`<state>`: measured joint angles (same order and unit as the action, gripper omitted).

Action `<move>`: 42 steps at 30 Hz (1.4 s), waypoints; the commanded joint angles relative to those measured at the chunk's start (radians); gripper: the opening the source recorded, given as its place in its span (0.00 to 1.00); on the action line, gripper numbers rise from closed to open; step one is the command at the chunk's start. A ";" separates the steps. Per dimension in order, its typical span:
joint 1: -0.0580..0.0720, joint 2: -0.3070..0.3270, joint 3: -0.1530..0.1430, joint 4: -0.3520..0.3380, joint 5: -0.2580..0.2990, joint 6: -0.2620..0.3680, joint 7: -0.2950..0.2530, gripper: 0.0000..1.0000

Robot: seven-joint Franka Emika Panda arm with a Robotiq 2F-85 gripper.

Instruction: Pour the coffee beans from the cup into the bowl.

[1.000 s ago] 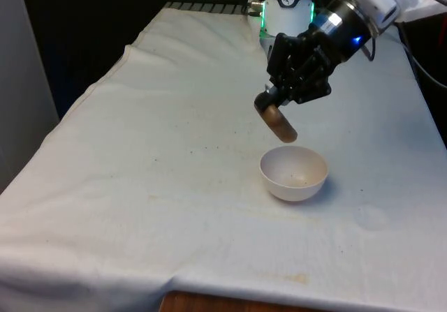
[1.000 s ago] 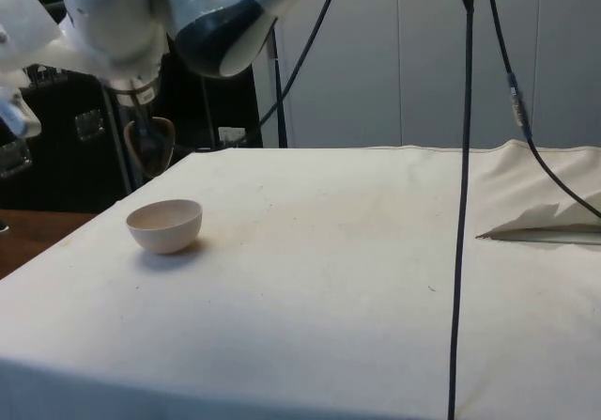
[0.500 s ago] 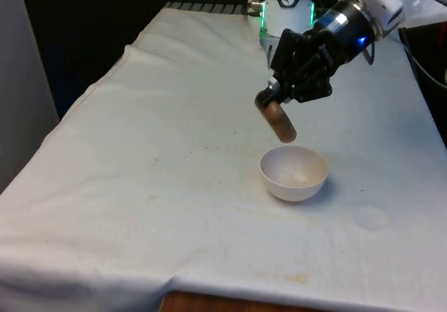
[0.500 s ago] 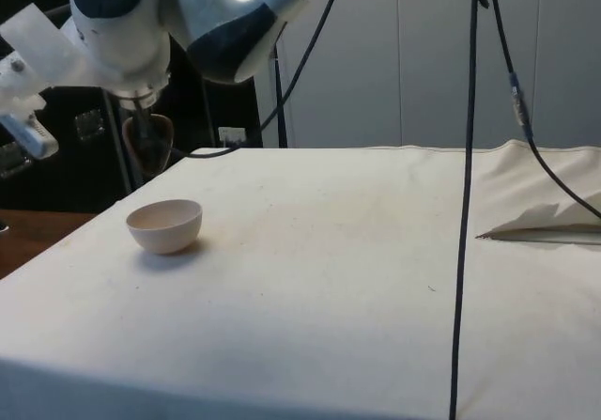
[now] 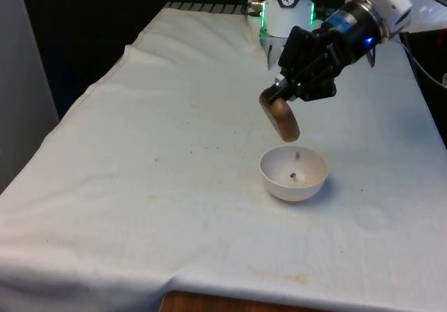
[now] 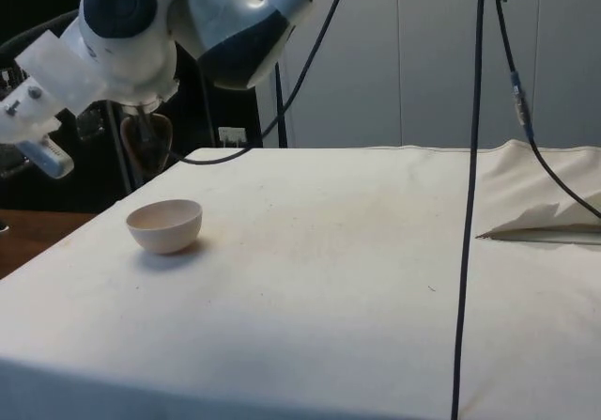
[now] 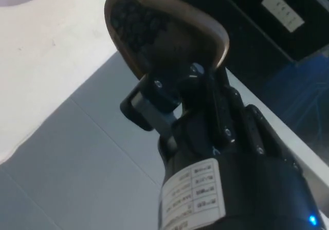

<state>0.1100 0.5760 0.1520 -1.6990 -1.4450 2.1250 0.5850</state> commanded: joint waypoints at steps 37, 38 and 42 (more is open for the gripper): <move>0.003 -0.009 0.059 -0.093 -0.266 -0.125 0.093 0.00; 0.003 -0.008 0.059 -0.095 -0.271 -0.128 0.096 0.00; 0.004 -0.008 0.064 -0.101 -0.289 -0.140 0.103 0.00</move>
<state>0.1100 0.5740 0.2200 -1.7950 -1.7320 1.9800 0.6860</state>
